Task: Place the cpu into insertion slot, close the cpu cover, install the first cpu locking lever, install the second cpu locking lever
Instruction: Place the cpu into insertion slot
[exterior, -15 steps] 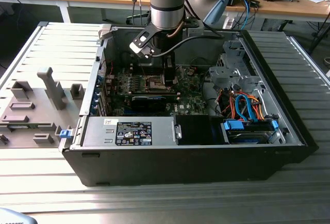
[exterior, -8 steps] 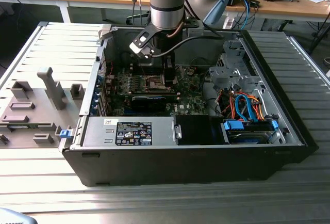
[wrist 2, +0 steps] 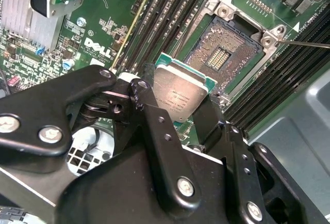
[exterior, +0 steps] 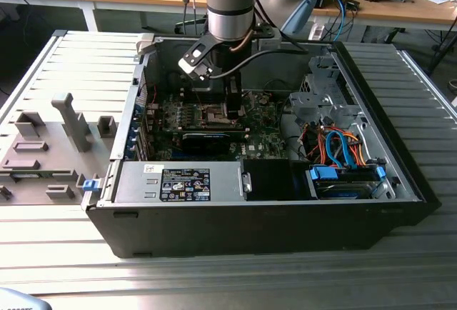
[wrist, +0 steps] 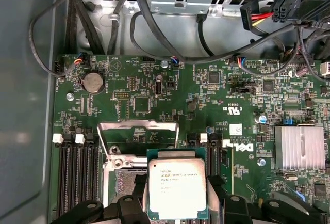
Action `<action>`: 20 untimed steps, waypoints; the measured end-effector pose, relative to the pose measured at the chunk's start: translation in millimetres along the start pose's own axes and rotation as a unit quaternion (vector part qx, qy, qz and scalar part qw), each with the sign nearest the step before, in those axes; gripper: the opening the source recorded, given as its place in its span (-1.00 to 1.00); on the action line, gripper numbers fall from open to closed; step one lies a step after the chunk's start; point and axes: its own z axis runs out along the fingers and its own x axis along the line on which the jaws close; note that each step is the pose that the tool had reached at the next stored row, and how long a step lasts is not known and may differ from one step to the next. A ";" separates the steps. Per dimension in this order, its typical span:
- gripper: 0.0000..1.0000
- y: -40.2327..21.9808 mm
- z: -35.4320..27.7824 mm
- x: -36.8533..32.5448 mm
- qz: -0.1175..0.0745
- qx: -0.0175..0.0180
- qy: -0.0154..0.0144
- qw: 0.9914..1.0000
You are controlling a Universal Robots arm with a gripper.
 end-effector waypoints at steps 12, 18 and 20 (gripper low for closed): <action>0.09 -4.5 0.0 0.1 0.000 0.000 0.000 1.000; 0.09 -6.1 -0.1 0.1 0.000 0.000 0.000 1.000; 0.09 -6.4 0.0 0.1 0.000 0.000 0.000 1.000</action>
